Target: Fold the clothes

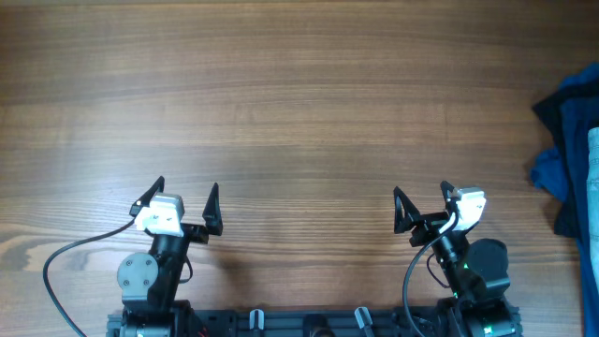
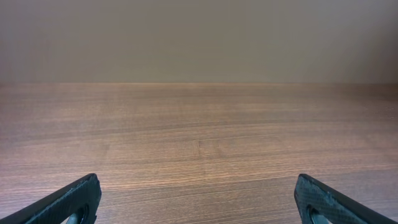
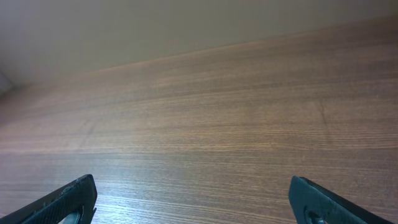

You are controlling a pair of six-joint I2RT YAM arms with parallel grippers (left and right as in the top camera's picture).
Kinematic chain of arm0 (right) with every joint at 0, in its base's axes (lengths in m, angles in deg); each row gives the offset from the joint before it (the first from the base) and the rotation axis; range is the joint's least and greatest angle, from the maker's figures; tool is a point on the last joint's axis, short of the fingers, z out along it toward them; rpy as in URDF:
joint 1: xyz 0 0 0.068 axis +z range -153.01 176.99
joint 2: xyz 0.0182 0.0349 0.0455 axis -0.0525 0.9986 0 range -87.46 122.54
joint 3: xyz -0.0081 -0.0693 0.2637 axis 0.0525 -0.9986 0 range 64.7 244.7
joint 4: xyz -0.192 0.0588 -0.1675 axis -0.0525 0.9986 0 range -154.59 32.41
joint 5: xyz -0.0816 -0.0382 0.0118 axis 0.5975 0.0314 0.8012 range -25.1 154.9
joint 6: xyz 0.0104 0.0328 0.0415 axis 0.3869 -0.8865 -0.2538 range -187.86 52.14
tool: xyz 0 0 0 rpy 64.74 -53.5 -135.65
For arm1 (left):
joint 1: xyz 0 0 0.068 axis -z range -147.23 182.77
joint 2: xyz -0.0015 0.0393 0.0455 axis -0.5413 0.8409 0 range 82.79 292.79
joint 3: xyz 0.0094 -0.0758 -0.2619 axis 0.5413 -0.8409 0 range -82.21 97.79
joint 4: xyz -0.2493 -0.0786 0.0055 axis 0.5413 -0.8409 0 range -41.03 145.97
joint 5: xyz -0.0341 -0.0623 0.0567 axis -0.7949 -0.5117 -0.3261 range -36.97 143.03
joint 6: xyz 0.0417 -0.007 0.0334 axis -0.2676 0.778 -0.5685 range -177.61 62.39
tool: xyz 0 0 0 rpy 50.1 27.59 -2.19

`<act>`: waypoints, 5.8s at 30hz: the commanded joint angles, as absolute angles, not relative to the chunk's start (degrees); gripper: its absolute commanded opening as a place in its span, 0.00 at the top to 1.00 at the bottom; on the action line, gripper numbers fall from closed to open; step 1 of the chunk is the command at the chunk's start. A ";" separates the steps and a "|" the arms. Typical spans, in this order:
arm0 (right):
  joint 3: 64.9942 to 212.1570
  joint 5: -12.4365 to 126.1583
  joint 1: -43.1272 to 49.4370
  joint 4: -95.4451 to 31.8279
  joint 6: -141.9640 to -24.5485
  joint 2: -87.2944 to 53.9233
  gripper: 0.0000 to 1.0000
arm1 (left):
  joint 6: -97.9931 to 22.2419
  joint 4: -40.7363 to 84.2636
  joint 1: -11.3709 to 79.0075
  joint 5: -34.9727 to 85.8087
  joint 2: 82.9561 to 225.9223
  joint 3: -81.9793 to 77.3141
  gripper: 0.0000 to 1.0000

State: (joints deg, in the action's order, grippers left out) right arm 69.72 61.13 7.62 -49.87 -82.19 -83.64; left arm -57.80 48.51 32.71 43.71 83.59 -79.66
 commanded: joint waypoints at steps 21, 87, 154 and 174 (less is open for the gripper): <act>70.46 62.36 7.80 -50.03 -82.99 -83.47 0.00 | -58.67 48.70 33.04 43.06 83.26 -80.12 0.00; 125.58 83.10 7.80 -18.92 -87.32 -13.99 0.00 | -44.68 18.43 33.02 40.63 120.16 -40.10 0.00; 154.06 49.88 -26.28 -22.27 -87.37 -1.31 0.96 | -45.14 4.75 32.98 34.42 153.36 -14.40 0.00; 153.62 63.21 33.11 -26.18 -90.86 12.33 0.57 | -45.14 1.62 21.39 34.47 147.76 -9.00 0.00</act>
